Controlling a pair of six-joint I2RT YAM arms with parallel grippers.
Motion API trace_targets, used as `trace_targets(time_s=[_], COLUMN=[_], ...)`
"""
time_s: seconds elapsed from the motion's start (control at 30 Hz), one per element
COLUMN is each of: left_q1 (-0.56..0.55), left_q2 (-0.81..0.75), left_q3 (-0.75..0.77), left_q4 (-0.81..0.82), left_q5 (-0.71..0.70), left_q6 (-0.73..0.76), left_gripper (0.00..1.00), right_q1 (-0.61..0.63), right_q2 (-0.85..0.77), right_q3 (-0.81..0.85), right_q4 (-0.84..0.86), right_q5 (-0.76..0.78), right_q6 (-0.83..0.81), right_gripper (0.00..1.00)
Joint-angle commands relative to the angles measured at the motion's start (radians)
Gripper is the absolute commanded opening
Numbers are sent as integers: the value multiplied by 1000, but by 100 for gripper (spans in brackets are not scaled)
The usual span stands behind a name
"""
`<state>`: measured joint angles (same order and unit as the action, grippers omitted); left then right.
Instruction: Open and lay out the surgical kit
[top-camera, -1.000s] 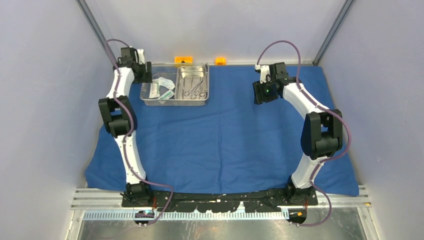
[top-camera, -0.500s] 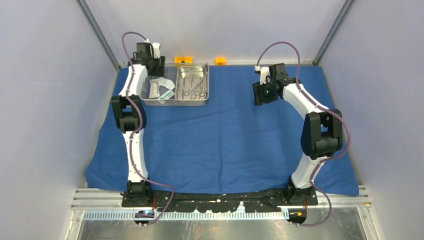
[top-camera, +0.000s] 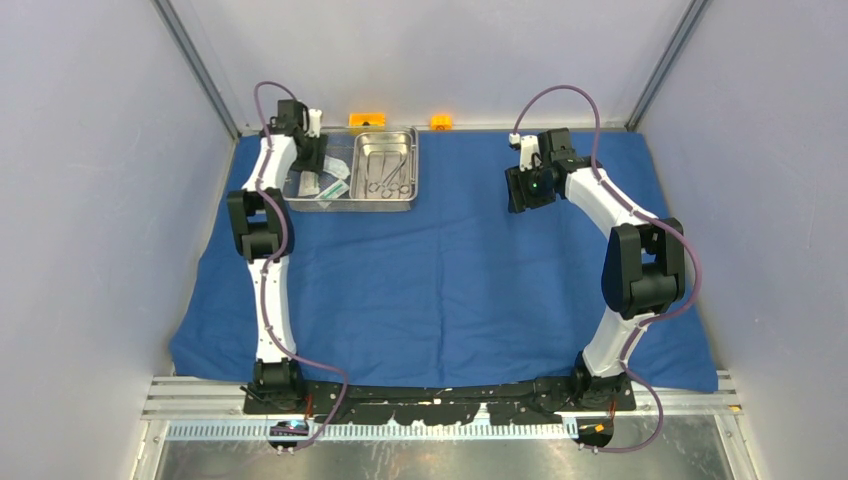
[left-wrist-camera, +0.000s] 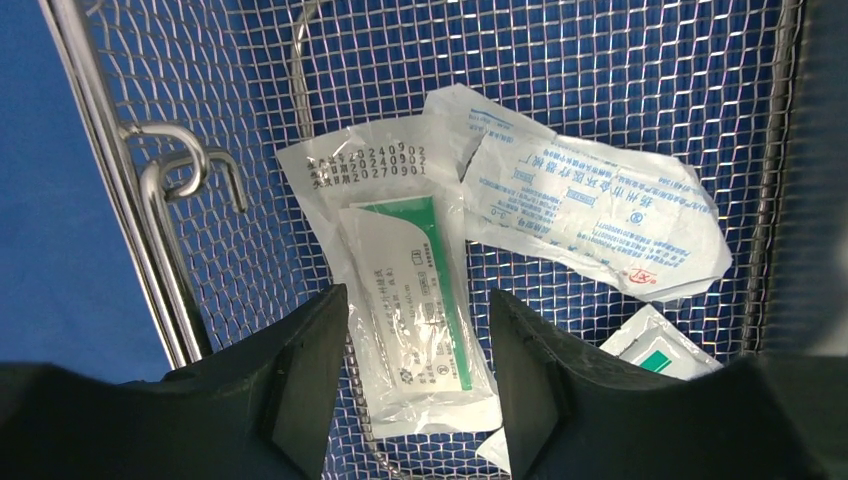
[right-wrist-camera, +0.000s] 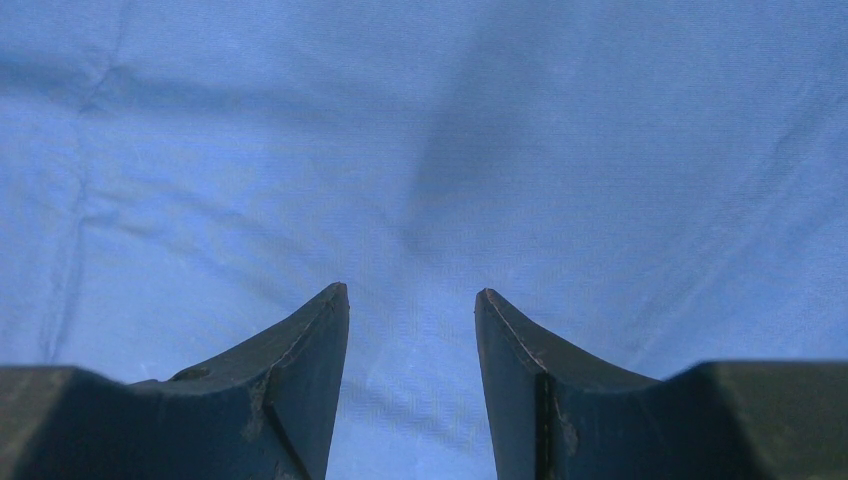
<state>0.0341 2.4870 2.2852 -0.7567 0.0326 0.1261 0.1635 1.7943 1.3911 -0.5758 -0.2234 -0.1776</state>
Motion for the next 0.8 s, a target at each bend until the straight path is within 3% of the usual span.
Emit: trace_targets(time_s=[0.0, 0.3, 0.43, 0.6, 0.77], left_q1=[3, 3, 3, 3, 3], left_q2=[13, 26, 29, 23, -15], left_q3=[8, -23, -23, 1, 25], left_q4=[-42, -82, -80, -83, -86], left_q5=[-23, 22, 25, 36, 66], left_q6=[26, 23, 22, 13, 5], left_gripper=[55, 46, 32, 23, 1], right_q1=[0, -1, -1, 1, 1], right_q2=[-13, -15, -15, -15, -16], right_q3=[4, 3, 4, 4, 7], right_q4=[10, 10, 9, 8, 4], right_q5=[-16, -19, -20, -21, -24], right_q6=[-5, -6, -5, -5, -5], right_gripper=[55, 55, 55, 55, 54])
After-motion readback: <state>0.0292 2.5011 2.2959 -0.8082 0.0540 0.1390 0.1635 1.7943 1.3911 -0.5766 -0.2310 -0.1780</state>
